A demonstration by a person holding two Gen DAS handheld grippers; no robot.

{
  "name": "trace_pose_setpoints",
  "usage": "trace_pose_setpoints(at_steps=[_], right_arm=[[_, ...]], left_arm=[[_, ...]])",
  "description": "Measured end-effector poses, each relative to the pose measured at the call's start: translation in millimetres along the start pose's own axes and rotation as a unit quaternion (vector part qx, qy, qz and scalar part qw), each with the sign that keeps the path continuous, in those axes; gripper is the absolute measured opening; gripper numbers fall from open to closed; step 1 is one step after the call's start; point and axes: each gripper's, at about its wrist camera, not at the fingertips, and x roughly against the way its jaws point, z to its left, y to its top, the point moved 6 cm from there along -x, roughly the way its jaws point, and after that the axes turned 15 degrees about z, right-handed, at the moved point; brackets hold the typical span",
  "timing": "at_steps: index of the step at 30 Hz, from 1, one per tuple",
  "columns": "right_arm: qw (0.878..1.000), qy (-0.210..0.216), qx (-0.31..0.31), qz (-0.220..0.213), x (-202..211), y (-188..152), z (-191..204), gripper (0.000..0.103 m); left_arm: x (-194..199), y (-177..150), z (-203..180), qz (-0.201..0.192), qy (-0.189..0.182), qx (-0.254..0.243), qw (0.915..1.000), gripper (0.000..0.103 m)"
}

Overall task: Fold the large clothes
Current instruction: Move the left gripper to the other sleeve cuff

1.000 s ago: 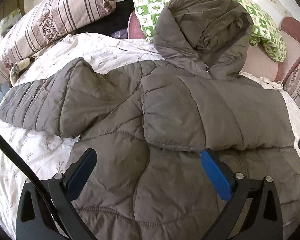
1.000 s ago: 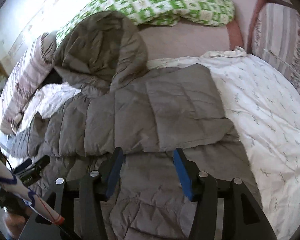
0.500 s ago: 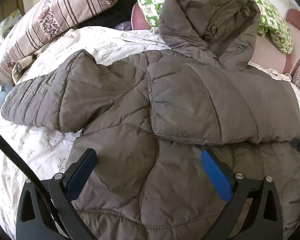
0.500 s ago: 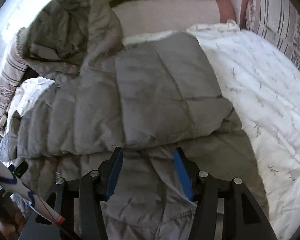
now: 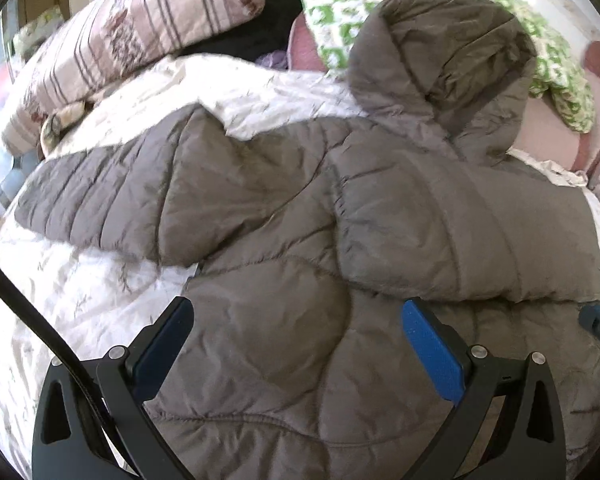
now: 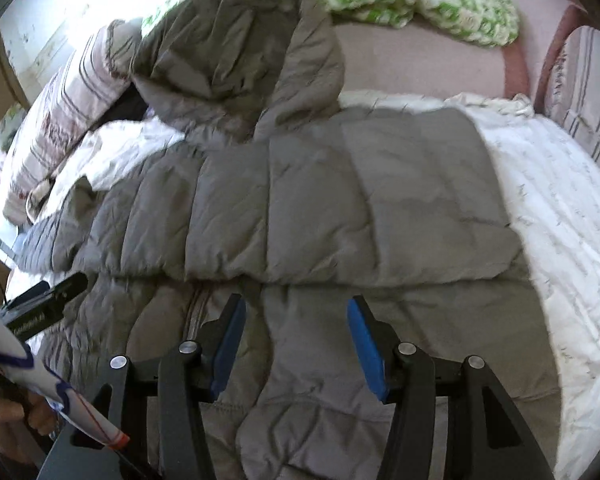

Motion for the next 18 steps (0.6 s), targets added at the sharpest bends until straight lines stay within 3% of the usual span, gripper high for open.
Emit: trace_pose_setpoints(at_steps=[4,11,18], right_arm=[[0.999,-0.01,0.007,0.03,-17.0,-5.7,5.1,0.059],[1.0,-0.003,0.021,0.018,-6.5,-10.3,11.6,0.067],[0.998,-0.017,0.032,0.042,-21.2,-19.0,8.9,0.068]], left_arm=[[-12.4,-3.6,-0.2,0.025,0.003,-0.003,0.9997,0.103],[25.5,7.1,18.1,-0.029,-0.027,0.018,0.9991,0.103],[42.1,21.4,86.3,-0.053,-0.014,0.08,0.9953,0.103]])
